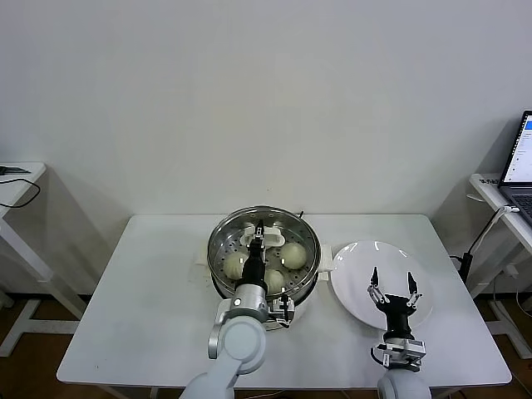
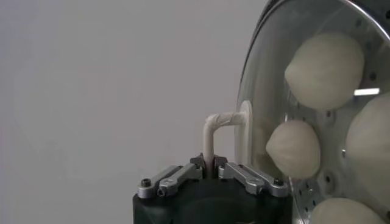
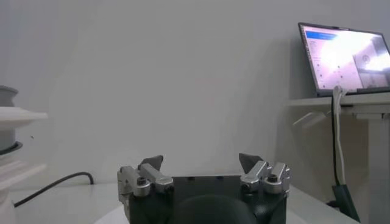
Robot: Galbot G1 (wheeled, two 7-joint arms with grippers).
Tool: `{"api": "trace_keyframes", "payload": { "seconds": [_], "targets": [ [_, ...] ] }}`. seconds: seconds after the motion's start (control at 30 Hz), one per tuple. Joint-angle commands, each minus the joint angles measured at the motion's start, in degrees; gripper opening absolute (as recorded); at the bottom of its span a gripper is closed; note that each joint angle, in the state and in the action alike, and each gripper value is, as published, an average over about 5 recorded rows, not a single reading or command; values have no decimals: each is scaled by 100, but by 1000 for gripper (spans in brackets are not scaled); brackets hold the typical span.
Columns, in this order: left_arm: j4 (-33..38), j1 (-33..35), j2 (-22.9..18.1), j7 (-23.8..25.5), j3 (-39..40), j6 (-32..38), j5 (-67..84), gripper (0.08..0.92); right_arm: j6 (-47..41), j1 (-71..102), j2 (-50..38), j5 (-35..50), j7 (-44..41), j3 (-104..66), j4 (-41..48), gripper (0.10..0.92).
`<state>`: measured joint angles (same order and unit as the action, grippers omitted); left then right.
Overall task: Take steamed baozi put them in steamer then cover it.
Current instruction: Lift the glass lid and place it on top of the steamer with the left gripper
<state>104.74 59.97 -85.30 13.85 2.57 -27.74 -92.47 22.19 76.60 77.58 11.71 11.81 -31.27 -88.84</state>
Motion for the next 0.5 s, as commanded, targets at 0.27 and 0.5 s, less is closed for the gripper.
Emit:
{"api": "trace_keyframes", "payload": {
  "seconds": [0.27,0.5],
  "targets": [
    [-22,51,-33,26,4,32,45,186,20,-8,-45,-38,-17,7,67,823],
    [-81,57,-45,14,-44,89,50,186,35,-9,-25,-60,-18,9,67,823]
  ]
}}
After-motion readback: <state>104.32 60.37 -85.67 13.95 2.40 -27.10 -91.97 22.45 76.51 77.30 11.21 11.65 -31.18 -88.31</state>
